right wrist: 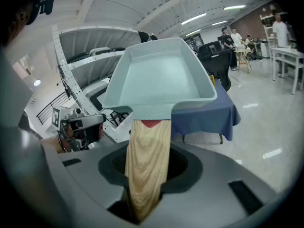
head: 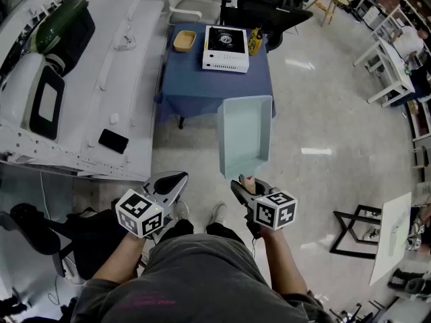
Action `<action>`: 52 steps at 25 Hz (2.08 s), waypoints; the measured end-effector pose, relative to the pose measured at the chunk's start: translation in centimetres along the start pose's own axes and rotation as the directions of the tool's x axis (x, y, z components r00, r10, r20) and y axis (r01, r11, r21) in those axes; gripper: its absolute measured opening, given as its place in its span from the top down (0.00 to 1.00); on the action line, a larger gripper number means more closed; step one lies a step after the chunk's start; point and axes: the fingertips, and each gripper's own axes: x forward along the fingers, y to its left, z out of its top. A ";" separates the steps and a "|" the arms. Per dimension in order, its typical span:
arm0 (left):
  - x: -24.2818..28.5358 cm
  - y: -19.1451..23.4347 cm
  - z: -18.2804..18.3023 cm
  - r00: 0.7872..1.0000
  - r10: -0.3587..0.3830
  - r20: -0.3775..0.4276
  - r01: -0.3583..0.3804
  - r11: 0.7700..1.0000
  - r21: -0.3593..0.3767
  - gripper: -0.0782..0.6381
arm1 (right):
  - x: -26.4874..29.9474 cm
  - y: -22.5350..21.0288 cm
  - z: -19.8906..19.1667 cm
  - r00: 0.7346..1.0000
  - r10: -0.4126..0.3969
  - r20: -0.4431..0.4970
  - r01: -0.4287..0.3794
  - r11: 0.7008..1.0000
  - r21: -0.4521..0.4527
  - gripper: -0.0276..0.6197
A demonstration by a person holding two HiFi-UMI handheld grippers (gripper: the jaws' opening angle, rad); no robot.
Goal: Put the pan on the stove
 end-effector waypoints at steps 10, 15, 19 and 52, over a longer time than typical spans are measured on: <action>1.8 -1.5 -0.4 1.000 0.022 -0.006 -0.022 1.000 0.001 0.89 | -0.8 -2.0 -0.2 1.000 0.013 -0.019 -0.013 1.000 -0.009 0.76; 3.4 -2.8 -0.3 0.999 0.040 0.000 -0.040 0.999 -0.001 0.89 | -2.0 -3.5 0.0 0.999 0.029 -0.024 -0.029 0.999 -0.018 0.76; 4.8 -4.0 -0.3 0.999 0.052 0.007 -0.052 0.999 -0.002 0.89 | -3.0 -5.0 0.0 0.999 0.037 -0.035 -0.038 0.999 -0.031 0.76; 15.4 -2.2 4.2 0.994 0.090 0.055 -0.091 0.996 0.009 0.89 | -3.2 -15.7 5.2 0.998 0.032 -0.049 -0.034 0.998 -0.044 0.76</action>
